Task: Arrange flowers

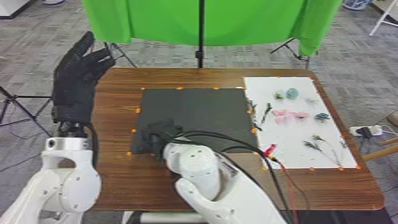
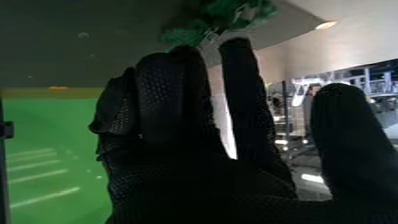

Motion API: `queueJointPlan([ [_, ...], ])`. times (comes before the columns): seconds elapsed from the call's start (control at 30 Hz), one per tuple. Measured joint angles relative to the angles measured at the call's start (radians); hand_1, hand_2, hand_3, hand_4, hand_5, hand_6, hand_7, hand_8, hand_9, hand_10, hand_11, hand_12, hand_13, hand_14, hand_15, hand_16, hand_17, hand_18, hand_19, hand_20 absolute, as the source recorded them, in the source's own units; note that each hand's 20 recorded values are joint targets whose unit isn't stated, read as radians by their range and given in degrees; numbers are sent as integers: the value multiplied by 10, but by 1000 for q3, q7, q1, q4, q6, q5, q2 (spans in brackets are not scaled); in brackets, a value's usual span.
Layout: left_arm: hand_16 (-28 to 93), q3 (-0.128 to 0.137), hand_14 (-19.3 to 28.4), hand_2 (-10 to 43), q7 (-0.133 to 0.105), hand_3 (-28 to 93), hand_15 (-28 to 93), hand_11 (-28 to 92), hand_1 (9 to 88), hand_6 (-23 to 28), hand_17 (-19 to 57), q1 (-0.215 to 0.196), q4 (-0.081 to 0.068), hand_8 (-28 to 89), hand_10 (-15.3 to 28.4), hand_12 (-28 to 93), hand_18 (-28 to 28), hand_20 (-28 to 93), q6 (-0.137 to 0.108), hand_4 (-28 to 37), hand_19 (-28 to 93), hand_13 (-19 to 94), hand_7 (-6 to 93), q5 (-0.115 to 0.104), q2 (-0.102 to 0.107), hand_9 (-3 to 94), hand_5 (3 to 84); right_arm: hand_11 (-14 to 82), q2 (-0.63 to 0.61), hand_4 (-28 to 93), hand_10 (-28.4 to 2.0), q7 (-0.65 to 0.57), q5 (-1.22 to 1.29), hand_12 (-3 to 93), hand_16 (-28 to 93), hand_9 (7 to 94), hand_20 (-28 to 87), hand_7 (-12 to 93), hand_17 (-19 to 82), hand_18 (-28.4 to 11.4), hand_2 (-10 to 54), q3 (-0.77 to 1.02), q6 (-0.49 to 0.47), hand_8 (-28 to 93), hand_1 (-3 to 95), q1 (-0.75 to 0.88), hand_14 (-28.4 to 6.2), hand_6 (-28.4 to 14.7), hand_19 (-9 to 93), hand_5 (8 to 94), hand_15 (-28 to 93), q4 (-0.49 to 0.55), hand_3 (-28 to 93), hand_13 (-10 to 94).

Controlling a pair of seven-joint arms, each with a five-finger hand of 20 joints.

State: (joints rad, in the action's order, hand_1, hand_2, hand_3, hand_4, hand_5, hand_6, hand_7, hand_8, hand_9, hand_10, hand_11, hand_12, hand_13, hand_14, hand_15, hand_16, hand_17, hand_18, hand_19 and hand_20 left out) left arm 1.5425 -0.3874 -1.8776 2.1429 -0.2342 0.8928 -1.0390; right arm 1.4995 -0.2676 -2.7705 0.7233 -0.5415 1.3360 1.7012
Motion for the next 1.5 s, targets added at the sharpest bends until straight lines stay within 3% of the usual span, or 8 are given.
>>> queueJointPlan([
  [0.3,-33,-17,223,82,-10,728,485,262,238,65,-103,21,-7,-71,180,147,209,235,7,-241,422,211,98,-5,1,309,325,713,1,-208,-284,-132,-8,264,219,412,403,76,222,-265,222,-42,56,-113,54,-37,-248,-10,920,541,932,-47,743,422],
  [0.47,-33,-19,223,82,-11,730,484,261,236,65,-103,27,-11,-72,181,147,209,235,16,-242,422,212,98,-5,1,310,326,695,-21,-206,-284,-195,39,262,228,412,417,78,206,-276,208,-82,100,-111,48,-86,-244,8,915,511,932,-65,754,424],
  [0.77,-32,5,223,83,-13,727,484,260,237,66,-103,-14,3,-71,181,148,209,236,13,-245,421,212,97,-6,-1,310,326,689,-68,-215,-284,-22,214,250,198,413,449,90,193,-279,163,-59,286,-112,61,-87,-237,27,884,444,932,16,776,422],
  [0.93,-32,45,223,80,-18,724,482,260,236,65,-103,-60,17,-71,180,149,209,240,13,-249,425,212,98,-5,-7,311,326,638,-106,-222,-272,-120,264,210,105,466,429,103,207,-277,106,-97,345,-113,134,-102,-220,6,861,462,913,86,782,461],
  [1.07,-31,107,224,77,-32,723,483,260,231,63,-103,-120,32,-71,180,149,209,243,8,-252,426,212,98,-5,-8,311,326,520,-208,-219,-246,-305,463,163,74,533,370,123,225,-273,67,-124,460,-118,202,-154,-203,-29,843,553,817,179,771,504],
  [1.27,-32,180,229,75,-61,722,516,265,227,59,-102,-223,54,-72,177,149,208,260,-55,-259,435,220,97,-3,9,327,337,425,-392,-211,-229,-454,540,161,76,589,315,126,234,-273,23,71,541,-117,258,-126,-198,-48,831,582,729,348,756,530],
  [1.4,-37,199,229,74,-138,723,519,265,225,59,-101,-292,55,-72,176,149,206,263,-82,-263,432,220,95,-53,28,329,339,408,-518,-213,-227,-530,538,165,77,596,301,123,238,-274,17,240,534,-116,266,-43,-196,-53,827,584,718,422,754,534],
  [1.5,-39,213,229,74,-163,723,520,266,225,59,-102,-325,52,-71,177,149,205,265,-87,-264,430,219,95,-99,31,330,340,402,-616,-212,-227,-600,541,166,75,598,291,117,249,-278,11,322,546,-116,270,32,-194,-62,824,583,709,440,751,538],
])
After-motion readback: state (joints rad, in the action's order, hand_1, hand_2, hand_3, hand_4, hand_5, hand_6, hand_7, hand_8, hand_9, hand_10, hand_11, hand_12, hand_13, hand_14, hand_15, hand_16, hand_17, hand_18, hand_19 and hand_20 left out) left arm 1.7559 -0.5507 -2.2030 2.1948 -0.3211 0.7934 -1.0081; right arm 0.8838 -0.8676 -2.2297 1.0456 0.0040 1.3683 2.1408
